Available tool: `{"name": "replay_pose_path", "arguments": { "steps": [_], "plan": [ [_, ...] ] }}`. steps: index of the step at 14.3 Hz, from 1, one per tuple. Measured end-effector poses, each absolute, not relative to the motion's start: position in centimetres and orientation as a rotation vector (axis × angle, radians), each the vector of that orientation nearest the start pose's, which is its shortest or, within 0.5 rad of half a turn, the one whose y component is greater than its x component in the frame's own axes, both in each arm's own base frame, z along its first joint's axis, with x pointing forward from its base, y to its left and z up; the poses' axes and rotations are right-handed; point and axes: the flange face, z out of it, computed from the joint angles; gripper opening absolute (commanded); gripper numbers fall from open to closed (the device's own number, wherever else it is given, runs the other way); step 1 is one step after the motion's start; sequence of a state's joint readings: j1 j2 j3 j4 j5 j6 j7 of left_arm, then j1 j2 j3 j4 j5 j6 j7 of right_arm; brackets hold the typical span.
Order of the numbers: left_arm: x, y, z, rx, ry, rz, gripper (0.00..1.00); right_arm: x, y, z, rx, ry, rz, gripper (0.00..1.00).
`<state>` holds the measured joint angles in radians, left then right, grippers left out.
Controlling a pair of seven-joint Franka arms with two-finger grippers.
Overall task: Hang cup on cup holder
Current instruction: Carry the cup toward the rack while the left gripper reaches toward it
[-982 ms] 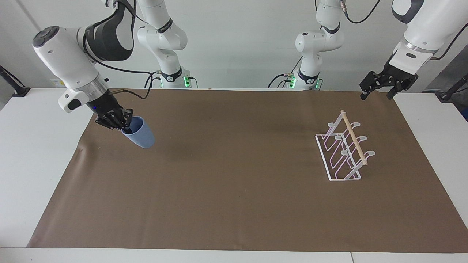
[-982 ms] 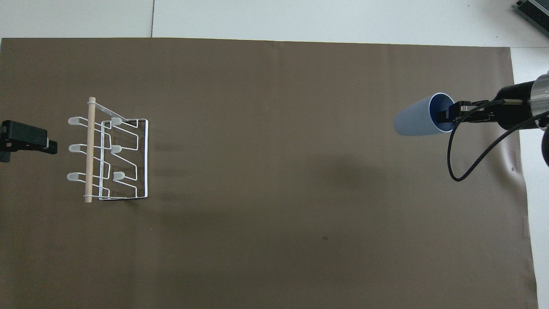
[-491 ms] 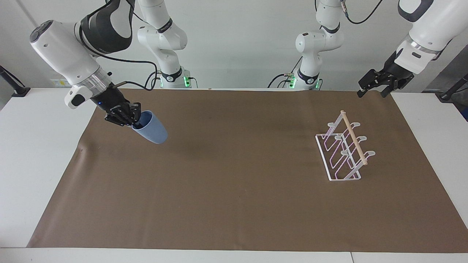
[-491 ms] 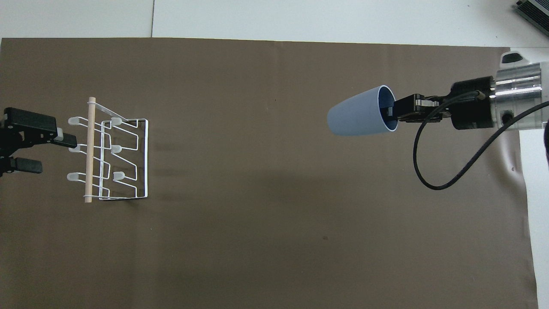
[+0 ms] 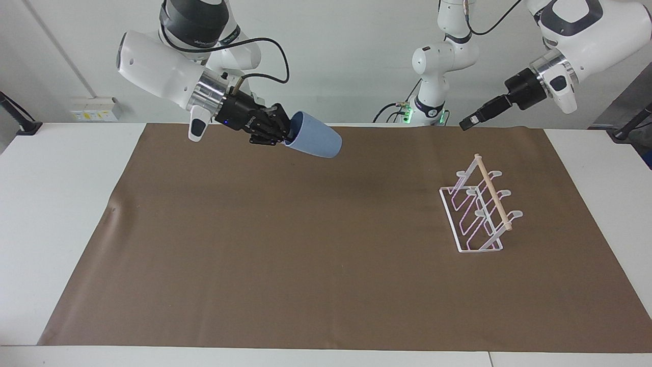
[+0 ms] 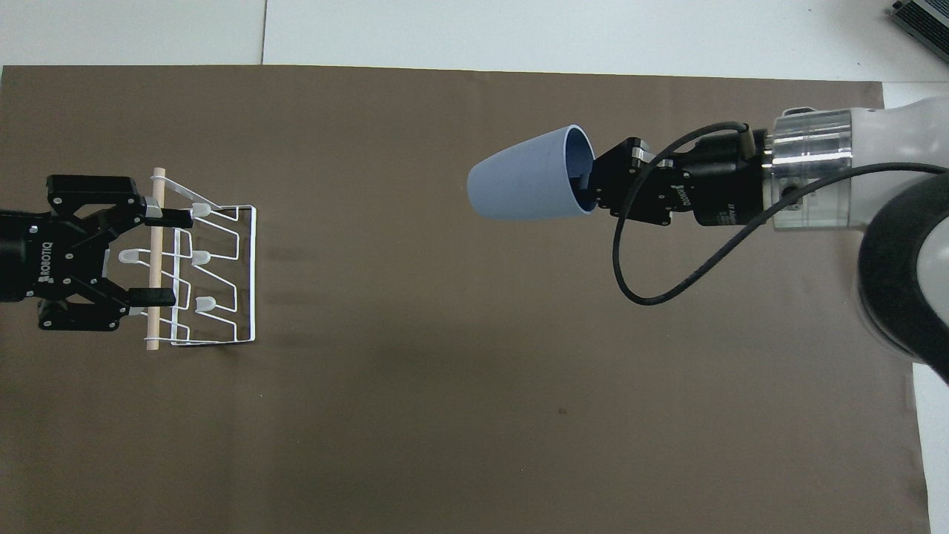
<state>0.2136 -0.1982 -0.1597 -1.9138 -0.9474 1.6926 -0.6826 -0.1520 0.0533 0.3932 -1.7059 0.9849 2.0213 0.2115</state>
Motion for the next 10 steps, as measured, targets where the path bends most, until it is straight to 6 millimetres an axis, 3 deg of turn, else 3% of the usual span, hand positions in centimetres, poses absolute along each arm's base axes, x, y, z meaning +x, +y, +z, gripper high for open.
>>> {"name": "replay_pose_path", "arguments": {
  "steps": [3,4,6,10],
  "plan": [
    [50.9,-6.8,60.1,1.838,1.062,-0.456,1.0,56.3,25.9,60.1,-2.081,0.465,-0.067,0.0],
    [50.9,-6.9,59.4,1.778,1.08,-0.486,1.0,55.7,27.4,59.7,-2.075,0.492,-0.049,0.0],
    [51.2,-7.4,58.0,1.663,1.122,-0.516,1.0,55.1,28.5,59.5,-2.06,0.546,-0.019,0.0],
    [51.5,-11.7,57.5,1.492,1.201,-0.539,1.0,54.5,29.9,59.5,-2.031,0.611,-0.006,0.0]
  ]
}}
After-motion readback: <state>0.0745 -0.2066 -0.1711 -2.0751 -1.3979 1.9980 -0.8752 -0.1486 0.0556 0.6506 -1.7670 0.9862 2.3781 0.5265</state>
